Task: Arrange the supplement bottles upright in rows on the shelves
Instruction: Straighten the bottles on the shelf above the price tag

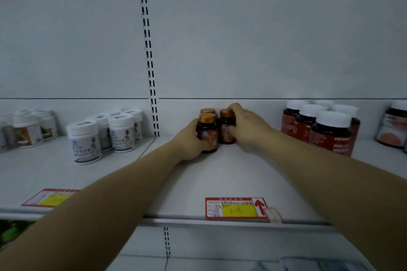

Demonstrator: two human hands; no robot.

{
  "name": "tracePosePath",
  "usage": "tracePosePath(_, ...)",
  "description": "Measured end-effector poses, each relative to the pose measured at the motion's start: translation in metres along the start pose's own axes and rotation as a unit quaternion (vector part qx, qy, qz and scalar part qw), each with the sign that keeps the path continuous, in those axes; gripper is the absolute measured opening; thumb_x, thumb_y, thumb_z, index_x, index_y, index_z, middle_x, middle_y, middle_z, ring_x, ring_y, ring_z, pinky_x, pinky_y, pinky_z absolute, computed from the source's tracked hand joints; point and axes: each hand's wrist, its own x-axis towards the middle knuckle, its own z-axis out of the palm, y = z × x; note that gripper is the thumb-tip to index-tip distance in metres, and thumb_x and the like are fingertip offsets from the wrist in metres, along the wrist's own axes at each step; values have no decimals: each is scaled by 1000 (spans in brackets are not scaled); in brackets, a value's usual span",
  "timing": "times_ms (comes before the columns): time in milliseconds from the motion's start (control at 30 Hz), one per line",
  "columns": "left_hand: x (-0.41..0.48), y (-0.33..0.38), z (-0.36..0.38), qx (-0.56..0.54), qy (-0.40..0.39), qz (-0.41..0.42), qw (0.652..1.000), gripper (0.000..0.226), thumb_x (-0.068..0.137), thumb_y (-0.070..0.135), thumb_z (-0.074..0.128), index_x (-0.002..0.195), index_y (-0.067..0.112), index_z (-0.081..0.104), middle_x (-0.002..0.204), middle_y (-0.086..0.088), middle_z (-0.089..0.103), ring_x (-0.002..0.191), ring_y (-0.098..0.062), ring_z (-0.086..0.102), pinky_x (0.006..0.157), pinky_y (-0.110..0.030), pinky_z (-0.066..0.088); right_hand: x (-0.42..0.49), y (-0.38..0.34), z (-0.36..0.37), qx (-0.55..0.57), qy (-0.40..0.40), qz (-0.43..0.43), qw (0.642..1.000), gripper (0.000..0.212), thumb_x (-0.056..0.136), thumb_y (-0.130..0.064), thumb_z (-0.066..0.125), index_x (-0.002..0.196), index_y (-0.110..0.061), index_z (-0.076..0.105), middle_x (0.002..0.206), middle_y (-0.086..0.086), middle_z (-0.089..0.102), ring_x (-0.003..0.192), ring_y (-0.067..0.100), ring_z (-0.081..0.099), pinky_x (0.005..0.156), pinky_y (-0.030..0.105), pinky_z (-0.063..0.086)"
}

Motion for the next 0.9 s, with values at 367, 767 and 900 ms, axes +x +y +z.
tracePosePath(367, 6, -10, 0, 0, -16, 10, 1000, 74, 72, 23, 80, 134, 22, 39, 100, 18, 52, 82, 4, 52, 68, -4, 38, 1, -9, -7, -57, -28, 26, 998, 56, 89, -32, 60, 133, -17, 31, 119, 13, 53, 100, 28, 54, 82, 37, 47)
tracePosePath(767, -10, 54, -27, 95, -34, 83, 991, 85, 81, 39, 69, 148, 23, 21, 154, -2, 22, 134, -22, 34, 90, -26, 30, -61, 5, -109, -181, 43, 84, 979, 69, 88, -46, 57, 146, -22, 28, 144, 9, 38, 129, 28, 39, 101, 36, 34)
tracePosePath(900, -26, 79, -5, 120, -55, 109, 985, 84, 78, 50, 66, 147, 27, 23, 149, -2, 31, 133, -29, 33, 104, -33, 31, -93, 28, -134, -189, 57, 136, 971, 66, 89, -51, 54, 145, -24, 31, 146, 8, 38, 130, 29, 38, 100, 38, 35)
